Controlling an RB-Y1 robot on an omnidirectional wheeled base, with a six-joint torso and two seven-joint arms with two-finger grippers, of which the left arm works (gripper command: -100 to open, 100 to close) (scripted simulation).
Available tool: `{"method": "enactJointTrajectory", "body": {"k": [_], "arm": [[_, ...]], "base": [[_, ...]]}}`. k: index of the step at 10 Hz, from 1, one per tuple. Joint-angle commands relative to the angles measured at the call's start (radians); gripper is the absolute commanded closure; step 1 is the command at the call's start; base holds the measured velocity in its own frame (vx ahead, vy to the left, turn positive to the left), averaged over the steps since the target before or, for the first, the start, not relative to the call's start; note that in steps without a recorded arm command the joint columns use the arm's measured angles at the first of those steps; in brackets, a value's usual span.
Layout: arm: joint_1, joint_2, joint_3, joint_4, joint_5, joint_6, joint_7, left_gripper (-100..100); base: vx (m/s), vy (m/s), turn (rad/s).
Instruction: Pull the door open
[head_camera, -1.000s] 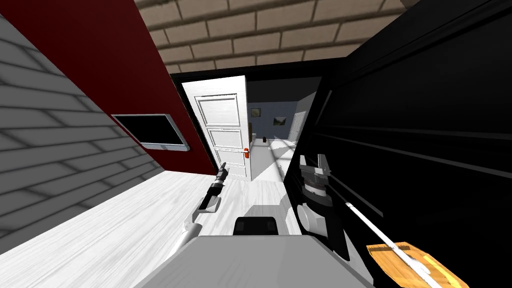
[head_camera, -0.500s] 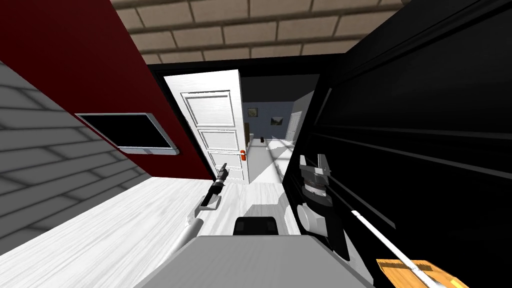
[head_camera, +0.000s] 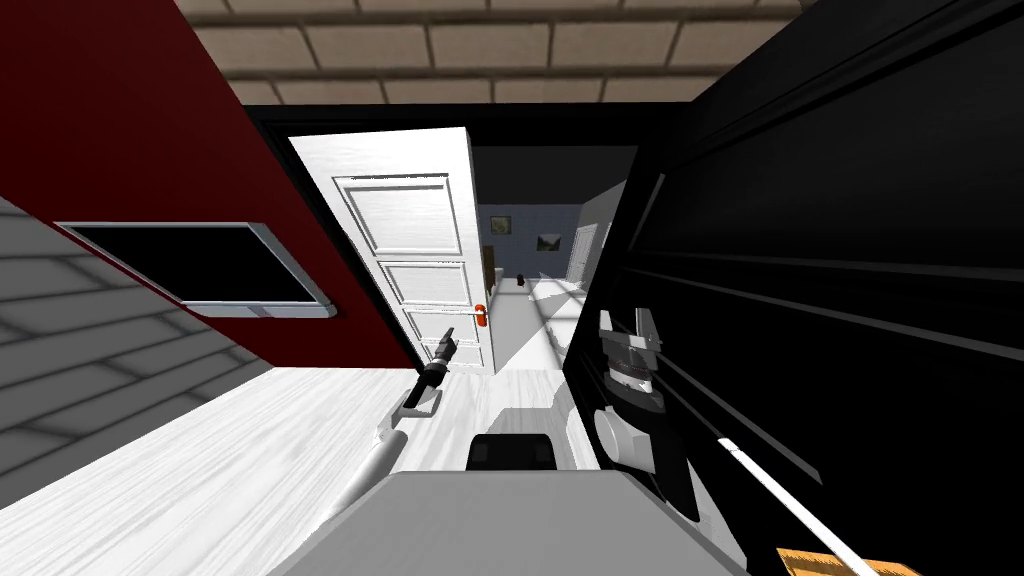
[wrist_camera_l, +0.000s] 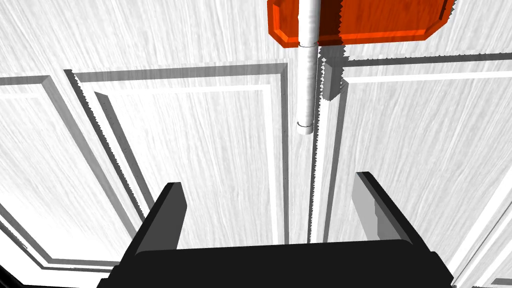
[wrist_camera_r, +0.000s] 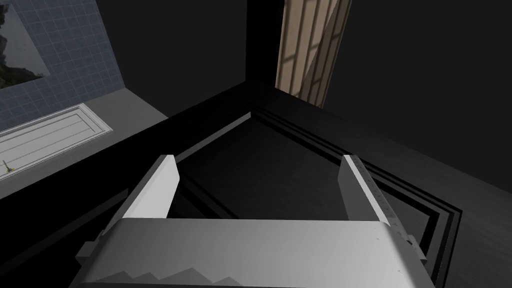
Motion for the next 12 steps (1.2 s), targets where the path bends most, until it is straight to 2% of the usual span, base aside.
{"method": "enactJointTrajectory", "body": {"k": [1,7,8,9,11,12], "arm": [[-0.016,0.008,-0.001,0.032,0.003,0.001,0.005,-100],[-0.078,0.039,-0.006,0.154,0.015,0.015,0.025,-100],[-0.074,0.039,-0.006,0.145,0.015,0.013,0.025,-100],[-0.072,0.064,0.012,0.171,0.026,-0.002,0.040,-100],[-0.068,0.101,0.039,0.207,0.042,-0.023,0.063,-100],[-0.067,0.110,0.046,0.217,0.046,-0.029,0.069,-100]], "base": [[0.117,-0.006,-0.044],[0.142,0.007,-0.080],[0.077,0.003,-0.012],[0.113,-0.042,-0.187],[0.193,-0.041,-0.240],[0.175,-0.018,-0.112]]}}
